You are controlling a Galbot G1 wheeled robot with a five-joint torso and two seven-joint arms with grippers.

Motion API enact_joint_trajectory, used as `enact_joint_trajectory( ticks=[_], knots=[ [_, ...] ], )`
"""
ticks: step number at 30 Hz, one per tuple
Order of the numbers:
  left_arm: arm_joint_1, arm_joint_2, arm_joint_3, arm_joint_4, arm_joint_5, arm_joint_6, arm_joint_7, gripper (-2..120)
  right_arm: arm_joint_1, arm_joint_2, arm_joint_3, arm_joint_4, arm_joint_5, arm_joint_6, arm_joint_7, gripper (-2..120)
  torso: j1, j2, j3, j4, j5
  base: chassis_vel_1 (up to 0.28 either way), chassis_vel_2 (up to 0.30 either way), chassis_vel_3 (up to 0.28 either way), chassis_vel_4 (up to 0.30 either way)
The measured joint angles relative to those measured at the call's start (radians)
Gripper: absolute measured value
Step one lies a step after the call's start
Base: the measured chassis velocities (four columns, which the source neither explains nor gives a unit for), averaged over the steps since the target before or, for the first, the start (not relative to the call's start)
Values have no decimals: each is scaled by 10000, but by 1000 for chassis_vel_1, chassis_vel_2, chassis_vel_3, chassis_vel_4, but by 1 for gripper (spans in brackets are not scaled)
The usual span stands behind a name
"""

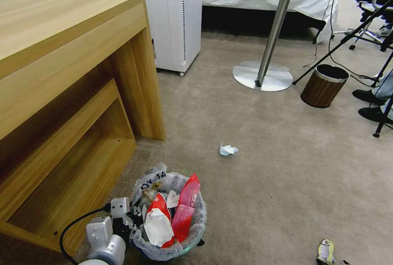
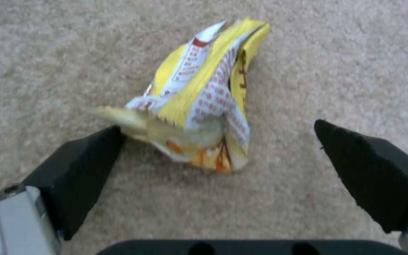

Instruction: Pick up the trash bin and place the garbage on the floor into it.

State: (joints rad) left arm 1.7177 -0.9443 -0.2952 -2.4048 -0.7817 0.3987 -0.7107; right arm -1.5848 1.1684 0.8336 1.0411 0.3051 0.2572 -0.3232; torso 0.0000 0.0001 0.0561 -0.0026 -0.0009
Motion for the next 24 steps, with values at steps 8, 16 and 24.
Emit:
enact_joint_trajectory(
  ticks=[8,16,24],
  knots=[
    [-267,113,49,-1,-157,-1,-88,0,82,-18,-63,-64,-178,81,39,94,0,0,-1,-1,6,0,0,0,0],
    [-206,27,160,33,-35,1,-63,0,97,-172,-145,-53,-127,217,12,73,0,0,-1,7,21,0,0,0,0],
    [-206,38,180,43,23,-1,-40,0,166,-222,-158,-235,-141,412,82,52,1,-2,-1,9,14,0,0,0,0]
  ],
)
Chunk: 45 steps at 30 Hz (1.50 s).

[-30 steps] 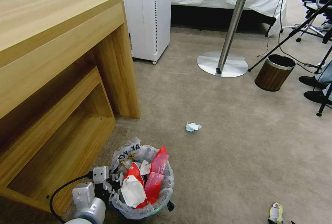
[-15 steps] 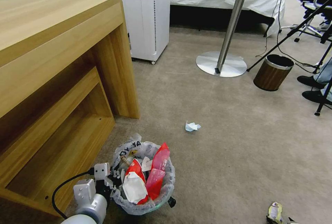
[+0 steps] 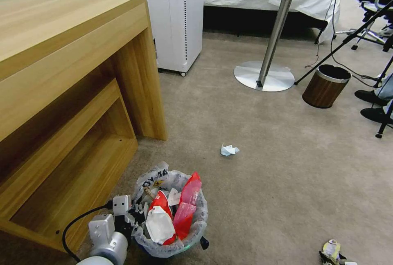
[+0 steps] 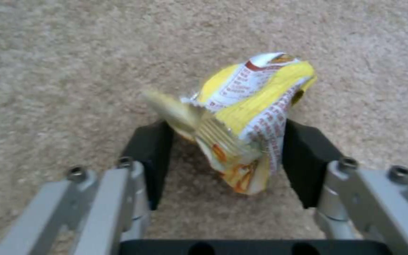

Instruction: Pick up the trash bin and place the garbage on the floor into it.

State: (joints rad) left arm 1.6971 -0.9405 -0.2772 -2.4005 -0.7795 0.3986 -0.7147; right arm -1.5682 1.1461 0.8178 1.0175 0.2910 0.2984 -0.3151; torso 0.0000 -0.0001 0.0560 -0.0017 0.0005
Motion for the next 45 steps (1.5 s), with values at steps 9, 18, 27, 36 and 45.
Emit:
enact_joint_trajectory(
  ticks=[9,18,27,36,45],
  knots=[
    [-1,55,-59,6,-23,-36,3,0,71,-48,-35,-75,26,19,11,19,0,0,1,-3,-3,0,0,0,0],
    [255,-34,-181,-26,124,-63,86,0,168,-78,-99,-73,139,64,6,0,0,-1,2,-9,-5,0,0,0,0],
    [70,-122,-196,-61,-27,-142,84,0,-420,-668,283,1819,1412,-184,-360,0,0,0,1,-6,-8,0,0,0,0],
    [-389,-210,-288,-131,-449,-166,-65,0,-893,-1412,831,3804,2510,-309,-738,0,0,0,1,-5,-6,0,0,0,0],
    [-832,225,-366,-133,-1296,-35,-508,0,-325,-2056,526,5270,4615,1557,-3032,0,0,0,2,-6,-1,0,0,0,0]
  ],
)
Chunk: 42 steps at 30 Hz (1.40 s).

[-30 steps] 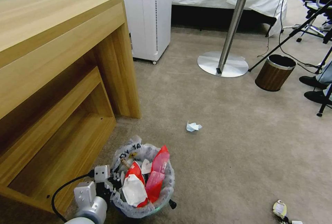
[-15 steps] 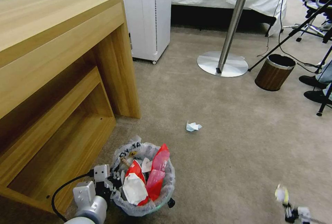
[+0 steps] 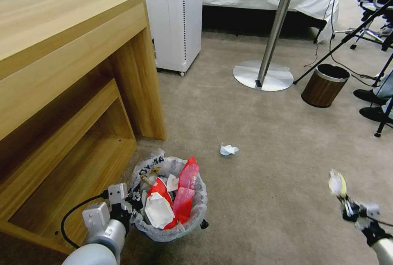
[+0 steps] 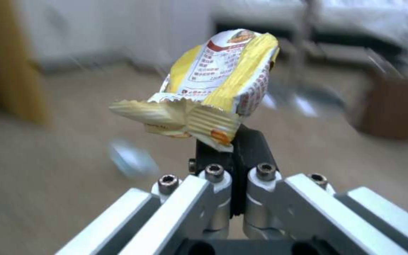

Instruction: Pick up the trash bin and place the garbage on the floor into it.

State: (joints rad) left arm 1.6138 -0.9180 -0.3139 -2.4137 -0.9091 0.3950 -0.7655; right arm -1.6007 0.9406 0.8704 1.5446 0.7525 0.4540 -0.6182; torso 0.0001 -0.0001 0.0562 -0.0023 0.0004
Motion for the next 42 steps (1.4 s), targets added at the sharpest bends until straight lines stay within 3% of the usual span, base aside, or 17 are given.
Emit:
enact_joint_trajectory(
  ticks=[2,4,6,12,15,16,20,21,24,25,29,36,42],
  knots=[
    [-145,180,21,0,-283,99,-108,0,379,-543,-650,1290,1053,32,-282,0,0,1,0,2,-8,0,0,0,0],
    [-169,203,29,0,-314,109,-121,0,447,-637,-782,1455,1154,23,-298,0,0,1,0,3,-9,0,0,0,0],
    [-266,369,89,17,-383,152,-194,0,1076,-1401,-1899,2267,1632,-88,-365,0,0,1,-1,3,-3,0,0,0,0],
    [-198,441,117,109,-365,183,-217,0,2298,-2647,-3617,2499,1987,-374,-410,0,0,1,0,3,-6,0,0,0,0],
    [-179,435,65,137,-359,188,-227,0,3432,-3069,-5116,2206,2139,-406,-441,0,0,1,-1,-1,-9,0,0,0,0],
    [-179,435,65,137,-359,188,-227,0,3432,-3069,-5116,2206,2139,-406,-441,0,0,1,-1,-1,-9,0,0,0,0],
    [-170,341,70,249,-282,198,-237,0,5867,-2844,-8298,1685,2208,-446,-393,0,0,1,0,3,-6,0,0,0,0],
    [-170,341,70,249,-282,198,-237,0,5867,-2844,-8298,1685,2208,-446,-393,0,0,1,0,3,-6,0,0,0,0],
    [-181,234,94,358,-182,203,-230,0,7275,-2541,-10139,1287,2309,-464,-298,0,0,1,0,0,-8,0,0,0,0],
    [-181,234,94,358,-182,203,-230,0,7275,-2541,-10139,1287,2309,-464,-298,0,0,1,0,0,-8,0,0,0,0],
    [-186,37,87,437,-86,203,-213,0,9036,-1957,-12207,926,2416,-492,-105,0,0,1,-1,5,-7,0,0,0,0],
    [-155,-306,201,559,252,255,-168,0,9581,-1376,-13465,751,2364,-502,83,0,0,0,-1,3,-5,0,0,0,0],
    [-110,-602,308,579,495,310,-96,0,8893,-1410,-13714,692,2043,-485,150,0,-1,1,-2,0,-6,0,0,0,0]
  ],
)
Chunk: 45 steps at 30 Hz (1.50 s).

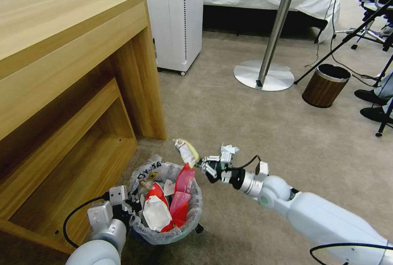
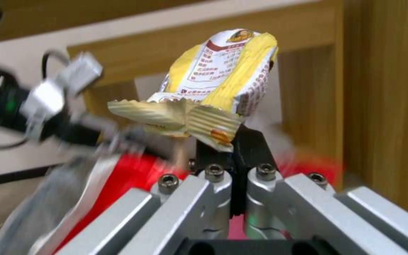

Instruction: Pick up the trash bin and place the garbage on the floor into it.

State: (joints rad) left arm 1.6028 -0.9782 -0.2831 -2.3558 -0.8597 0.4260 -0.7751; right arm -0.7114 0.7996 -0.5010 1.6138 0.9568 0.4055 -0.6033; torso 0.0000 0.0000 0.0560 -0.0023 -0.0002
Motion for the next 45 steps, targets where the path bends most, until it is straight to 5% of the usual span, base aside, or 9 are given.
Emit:
enact_joint_trajectory(
  ticks=[17,38,45],
  knots=[
    [131,-150,-24,-35,276,51,87,0,-382,204,-679,-135,-273,-25,354,2,0,0,0,1,2,0,0,0,0],
    [180,-453,130,-68,707,256,166,0,-85,-147,-490,-85,-363,-380,-238,78,0,0,1,1,2,0,0,0,0],
    [486,-714,40,-180,989,347,207,0,3,-323,337,421,-180,-393,-291,100,0,0,1,1,3,0,0,0,0]
  ],
)
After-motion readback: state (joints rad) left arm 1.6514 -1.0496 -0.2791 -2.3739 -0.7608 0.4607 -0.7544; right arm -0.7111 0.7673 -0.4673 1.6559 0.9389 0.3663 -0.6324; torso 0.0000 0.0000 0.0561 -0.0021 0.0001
